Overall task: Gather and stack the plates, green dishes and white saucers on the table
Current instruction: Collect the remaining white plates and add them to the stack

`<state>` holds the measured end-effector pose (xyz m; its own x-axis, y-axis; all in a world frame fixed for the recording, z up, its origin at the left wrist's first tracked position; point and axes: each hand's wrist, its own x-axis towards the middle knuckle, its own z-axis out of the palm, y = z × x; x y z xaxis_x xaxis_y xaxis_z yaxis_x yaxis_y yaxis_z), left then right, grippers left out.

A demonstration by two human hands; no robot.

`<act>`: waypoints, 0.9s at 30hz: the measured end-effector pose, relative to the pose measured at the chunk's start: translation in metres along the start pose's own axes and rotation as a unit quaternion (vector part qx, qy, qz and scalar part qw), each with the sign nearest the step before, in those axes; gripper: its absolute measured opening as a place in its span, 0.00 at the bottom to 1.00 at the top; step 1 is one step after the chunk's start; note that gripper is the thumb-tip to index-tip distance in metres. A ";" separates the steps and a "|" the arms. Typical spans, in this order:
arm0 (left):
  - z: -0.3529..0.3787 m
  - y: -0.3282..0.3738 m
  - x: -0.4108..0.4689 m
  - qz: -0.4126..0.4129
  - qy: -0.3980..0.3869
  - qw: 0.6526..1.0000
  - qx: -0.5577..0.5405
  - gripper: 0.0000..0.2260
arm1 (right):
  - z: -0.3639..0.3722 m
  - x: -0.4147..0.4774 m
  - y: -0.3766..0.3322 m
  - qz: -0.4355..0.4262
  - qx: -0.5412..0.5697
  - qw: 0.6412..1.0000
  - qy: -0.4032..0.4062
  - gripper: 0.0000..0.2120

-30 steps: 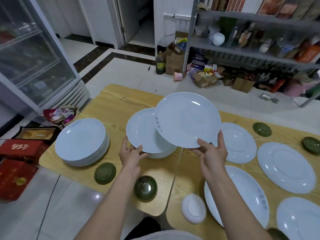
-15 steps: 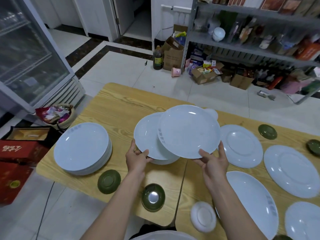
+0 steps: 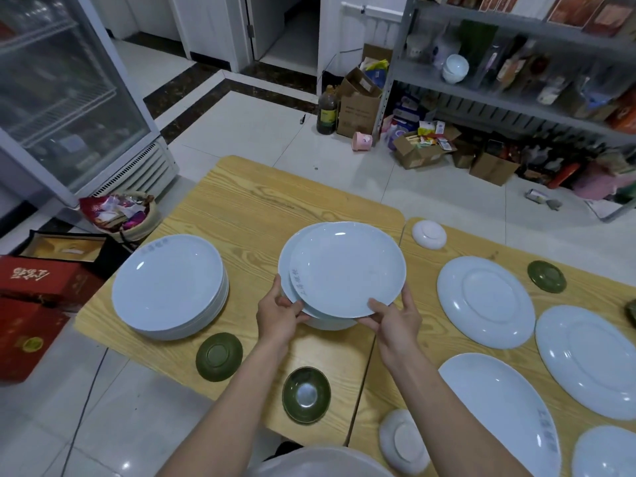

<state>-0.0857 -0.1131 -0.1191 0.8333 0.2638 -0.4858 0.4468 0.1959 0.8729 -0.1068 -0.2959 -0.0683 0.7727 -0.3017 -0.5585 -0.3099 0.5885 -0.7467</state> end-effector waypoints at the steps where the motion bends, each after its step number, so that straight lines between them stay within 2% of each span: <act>1: 0.000 0.000 0.000 0.001 -0.009 1.000 -0.008 0.37 | 0.003 0.002 0.001 0.003 -0.005 1.000 0.000 0.43; 6: -0.002 0.001 0.001 0.007 -0.034 0.999 -0.018 0.35 | 0.006 0.011 0.009 0.003 -0.040 0.999 0.006 0.42; 10: -0.004 0.000 0.000 0.006 -0.038 0.999 -0.029 0.34 | 0.009 0.015 0.011 -0.024 -0.109 0.994 0.016 0.38; 17: -0.003 -0.002 0.001 0.002 -0.034 0.999 -0.021 0.34 | 0.018 0.019 0.009 -0.099 -0.265 0.956 0.077 0.26; 23: -0.005 -0.003 0.003 0.000 -0.036 0.999 -0.020 0.35 | 0.016 0.028 0.012 -0.091 -0.293 0.948 0.081 0.20; 27: -0.006 -0.003 0.003 0.003 -0.049 0.999 -0.014 0.34 | 0.018 0.032 0.013 -0.084 -0.294 0.947 0.099 0.23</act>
<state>-0.0862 -0.1074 -0.1237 0.8650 0.1709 -0.4718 0.4331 0.2205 0.8740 -0.0765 -0.2846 -0.0895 0.7374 -0.5227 -0.4278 -0.4917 0.0189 -0.8706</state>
